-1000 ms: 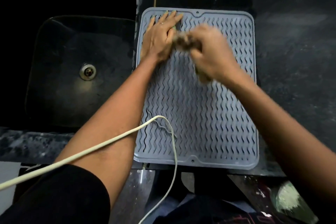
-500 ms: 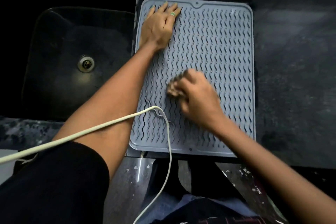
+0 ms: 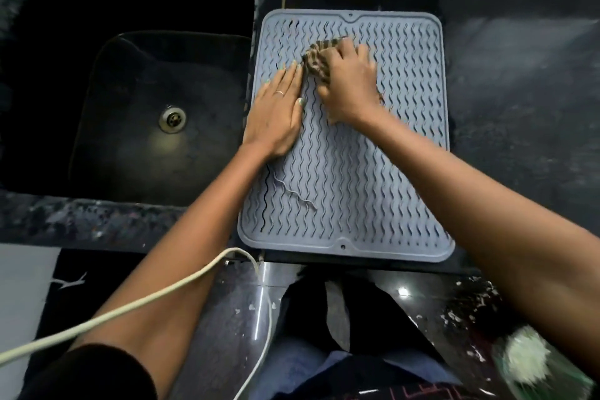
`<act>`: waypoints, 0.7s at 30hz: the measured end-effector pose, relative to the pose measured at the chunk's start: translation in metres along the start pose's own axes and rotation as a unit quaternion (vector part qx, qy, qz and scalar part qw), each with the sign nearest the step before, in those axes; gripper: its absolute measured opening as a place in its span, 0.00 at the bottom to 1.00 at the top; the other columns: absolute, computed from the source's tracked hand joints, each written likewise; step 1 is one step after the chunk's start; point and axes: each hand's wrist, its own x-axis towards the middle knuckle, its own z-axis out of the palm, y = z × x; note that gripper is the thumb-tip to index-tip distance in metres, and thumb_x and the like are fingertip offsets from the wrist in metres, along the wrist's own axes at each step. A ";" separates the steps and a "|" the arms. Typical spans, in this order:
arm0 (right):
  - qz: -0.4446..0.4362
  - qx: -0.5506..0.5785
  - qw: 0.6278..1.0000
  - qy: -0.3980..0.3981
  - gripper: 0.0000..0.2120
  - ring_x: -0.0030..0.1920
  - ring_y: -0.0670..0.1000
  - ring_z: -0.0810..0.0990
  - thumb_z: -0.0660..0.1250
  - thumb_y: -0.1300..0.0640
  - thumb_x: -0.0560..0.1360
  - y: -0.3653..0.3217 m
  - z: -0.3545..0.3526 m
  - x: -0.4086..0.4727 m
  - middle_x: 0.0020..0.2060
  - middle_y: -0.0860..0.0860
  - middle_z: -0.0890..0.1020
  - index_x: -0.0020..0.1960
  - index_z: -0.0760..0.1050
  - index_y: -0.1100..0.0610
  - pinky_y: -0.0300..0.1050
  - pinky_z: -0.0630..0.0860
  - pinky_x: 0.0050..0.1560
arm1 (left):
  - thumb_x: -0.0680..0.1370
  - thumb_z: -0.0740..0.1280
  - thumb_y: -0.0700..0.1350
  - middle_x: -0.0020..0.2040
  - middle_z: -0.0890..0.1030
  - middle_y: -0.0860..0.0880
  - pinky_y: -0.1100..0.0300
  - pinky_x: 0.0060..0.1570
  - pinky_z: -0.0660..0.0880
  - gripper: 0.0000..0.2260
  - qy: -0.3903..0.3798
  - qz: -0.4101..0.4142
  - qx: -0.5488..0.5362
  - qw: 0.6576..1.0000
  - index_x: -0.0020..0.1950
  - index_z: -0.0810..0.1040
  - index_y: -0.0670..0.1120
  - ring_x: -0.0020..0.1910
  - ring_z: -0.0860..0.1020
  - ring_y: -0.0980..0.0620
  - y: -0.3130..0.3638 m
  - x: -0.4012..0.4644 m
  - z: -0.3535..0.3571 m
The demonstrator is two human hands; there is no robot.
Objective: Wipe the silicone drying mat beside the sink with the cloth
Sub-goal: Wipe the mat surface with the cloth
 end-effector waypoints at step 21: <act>-0.026 0.140 0.982 0.123 0.11 0.46 0.50 0.73 0.67 0.59 0.72 -0.013 -0.021 -0.075 0.49 0.53 0.78 0.54 0.77 0.58 0.43 0.74 0.46 | 0.84 0.53 0.43 0.81 0.48 0.48 0.54 0.76 0.43 0.23 -0.086 -0.062 -0.113 0.988 0.80 0.53 0.45 0.80 0.45 0.49 0.008 0.009 -0.020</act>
